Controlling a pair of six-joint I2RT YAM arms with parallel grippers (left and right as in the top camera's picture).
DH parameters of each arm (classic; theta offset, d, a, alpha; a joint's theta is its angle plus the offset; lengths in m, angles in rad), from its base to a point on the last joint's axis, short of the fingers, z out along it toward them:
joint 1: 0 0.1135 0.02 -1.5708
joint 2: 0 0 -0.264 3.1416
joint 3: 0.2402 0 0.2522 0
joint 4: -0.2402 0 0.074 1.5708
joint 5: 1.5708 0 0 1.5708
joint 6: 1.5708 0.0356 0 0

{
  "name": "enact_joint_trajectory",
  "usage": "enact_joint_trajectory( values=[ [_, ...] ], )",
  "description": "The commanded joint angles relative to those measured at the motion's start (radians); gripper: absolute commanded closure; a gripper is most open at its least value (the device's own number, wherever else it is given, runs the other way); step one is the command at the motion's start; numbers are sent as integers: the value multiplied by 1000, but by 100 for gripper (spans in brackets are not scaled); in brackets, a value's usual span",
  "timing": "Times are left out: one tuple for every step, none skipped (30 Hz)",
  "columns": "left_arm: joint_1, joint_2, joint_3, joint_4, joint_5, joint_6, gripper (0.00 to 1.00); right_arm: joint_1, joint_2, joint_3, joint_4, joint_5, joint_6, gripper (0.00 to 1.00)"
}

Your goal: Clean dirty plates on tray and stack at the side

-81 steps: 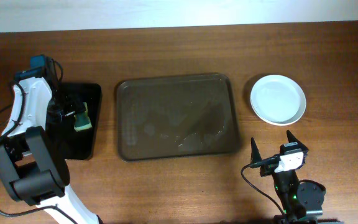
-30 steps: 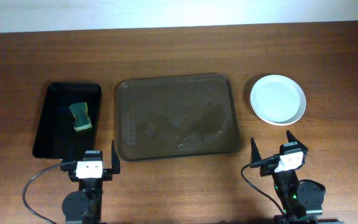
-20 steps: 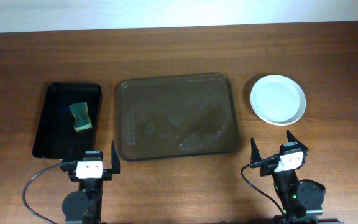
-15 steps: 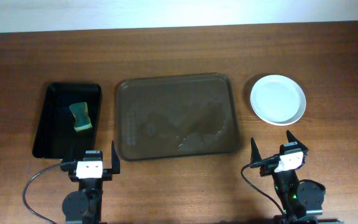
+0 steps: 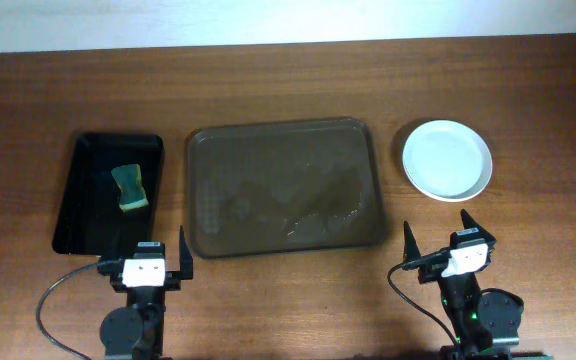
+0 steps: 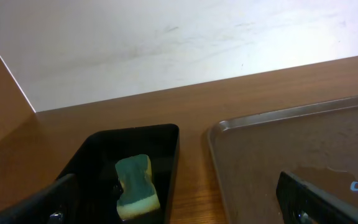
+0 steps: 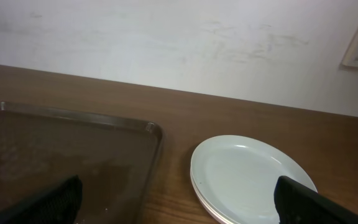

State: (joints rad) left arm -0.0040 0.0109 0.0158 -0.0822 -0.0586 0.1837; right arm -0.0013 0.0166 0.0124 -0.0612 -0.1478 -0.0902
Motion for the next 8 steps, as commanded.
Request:
enact_joint_trajectory(
  values=[
    [5,-6,-7,2,11,16,1,-5,-8,-7,-3,2,-7,2],
    [5,-6,-7,2,11,16,1,-5,-8,-7,-3,2,-7,1],
    [5,-6,-7,2,11,16,1,-5,-8,-7,-3,2,-7,2],
    [5,-6,-7,2,11,16,1,-5,-8,-7,-3,2,-7,2],
    [5,-6,-7,2,11,16,1,-5,-8,-7,-3,2,-7,2],
    [5,-6,-7,2,11,16,1,-5,-8,-7,-3,2,-7,2],
    [5,-6,-7,2,11,16,1,-5,-8,-7,-3,2,-7,2],
    [5,-6,-7,2,11,16,1,-5,-8,-7,-3,2,-7,2]
  ],
)
